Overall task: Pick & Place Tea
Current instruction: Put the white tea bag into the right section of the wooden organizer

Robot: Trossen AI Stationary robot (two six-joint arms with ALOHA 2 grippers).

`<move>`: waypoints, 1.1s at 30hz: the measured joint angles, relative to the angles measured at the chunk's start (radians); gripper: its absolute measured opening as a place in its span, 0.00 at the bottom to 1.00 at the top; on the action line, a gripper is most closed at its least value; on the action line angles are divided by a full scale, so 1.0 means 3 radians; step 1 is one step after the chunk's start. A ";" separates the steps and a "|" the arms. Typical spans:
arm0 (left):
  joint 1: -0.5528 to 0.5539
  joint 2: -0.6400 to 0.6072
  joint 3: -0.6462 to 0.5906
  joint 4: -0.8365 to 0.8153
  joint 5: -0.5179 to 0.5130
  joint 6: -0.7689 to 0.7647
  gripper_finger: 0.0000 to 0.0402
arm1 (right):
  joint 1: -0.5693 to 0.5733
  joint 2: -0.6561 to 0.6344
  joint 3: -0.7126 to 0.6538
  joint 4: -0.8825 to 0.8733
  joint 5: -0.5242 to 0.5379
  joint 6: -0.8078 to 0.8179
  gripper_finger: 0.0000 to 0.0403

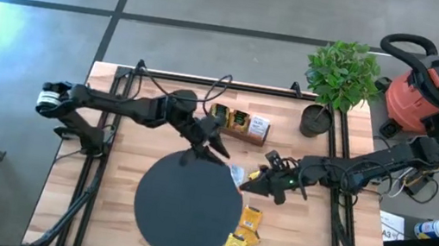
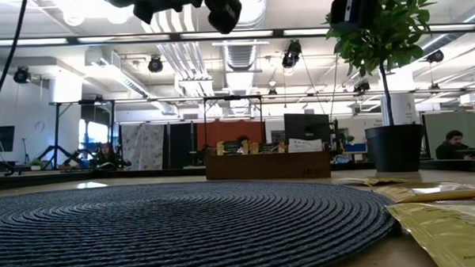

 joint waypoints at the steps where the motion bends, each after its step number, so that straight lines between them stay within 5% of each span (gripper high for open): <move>1: 0.0000 0.0029 0.0027 0.0002 0.0110 -0.0011 0.30 | 0.0000 0.0000 0.0000 -0.0012 -0.0004 0.0001 0.02; 33: 0.0012 0.0258 0.0096 0.0439 0.0243 -0.0569 0.30 | -0.0099 0.0009 0.0102 -0.0017 0.0026 -0.0212 0.02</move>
